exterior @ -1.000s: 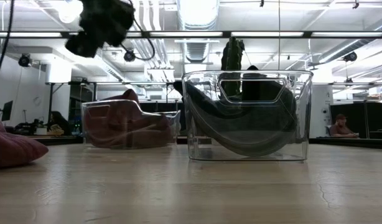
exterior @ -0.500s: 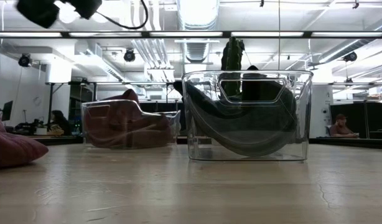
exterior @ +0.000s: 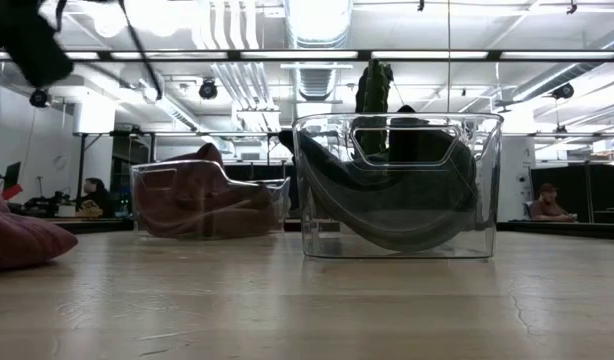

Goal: Pick & Place hat
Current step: Put the red cap into the top transparent bin

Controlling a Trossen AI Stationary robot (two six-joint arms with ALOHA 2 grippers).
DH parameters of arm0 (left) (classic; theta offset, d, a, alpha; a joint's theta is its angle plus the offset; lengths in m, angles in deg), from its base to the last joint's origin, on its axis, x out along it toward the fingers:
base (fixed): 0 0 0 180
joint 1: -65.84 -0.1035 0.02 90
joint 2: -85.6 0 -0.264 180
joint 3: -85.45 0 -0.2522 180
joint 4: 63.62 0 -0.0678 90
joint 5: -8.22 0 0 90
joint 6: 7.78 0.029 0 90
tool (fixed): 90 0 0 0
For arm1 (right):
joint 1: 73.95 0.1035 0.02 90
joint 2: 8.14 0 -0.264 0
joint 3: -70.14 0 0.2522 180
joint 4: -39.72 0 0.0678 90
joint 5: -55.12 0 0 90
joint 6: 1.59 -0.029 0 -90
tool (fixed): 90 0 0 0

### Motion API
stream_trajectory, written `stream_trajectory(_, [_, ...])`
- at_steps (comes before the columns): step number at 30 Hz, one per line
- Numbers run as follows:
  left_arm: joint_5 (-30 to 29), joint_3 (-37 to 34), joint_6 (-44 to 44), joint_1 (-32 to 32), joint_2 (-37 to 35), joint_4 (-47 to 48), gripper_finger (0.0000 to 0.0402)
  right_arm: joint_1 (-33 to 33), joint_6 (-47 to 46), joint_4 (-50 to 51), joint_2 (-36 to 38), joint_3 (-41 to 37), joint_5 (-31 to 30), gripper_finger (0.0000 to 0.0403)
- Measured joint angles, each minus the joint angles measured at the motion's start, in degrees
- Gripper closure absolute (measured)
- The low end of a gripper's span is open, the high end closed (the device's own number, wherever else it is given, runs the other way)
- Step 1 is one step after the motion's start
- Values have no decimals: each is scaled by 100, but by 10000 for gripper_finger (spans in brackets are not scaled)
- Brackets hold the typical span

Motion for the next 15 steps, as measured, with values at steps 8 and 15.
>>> stream_trajectory(8, [35, -1030, -81, 3, 0, -668, 250, 2, 17, 0, 2, 0, 181, 181])
stream_trajectory(15, [607, -1713, -86, 3, 2, -1306, 250, 2, 17, -4, 2, 1, 182, 181])
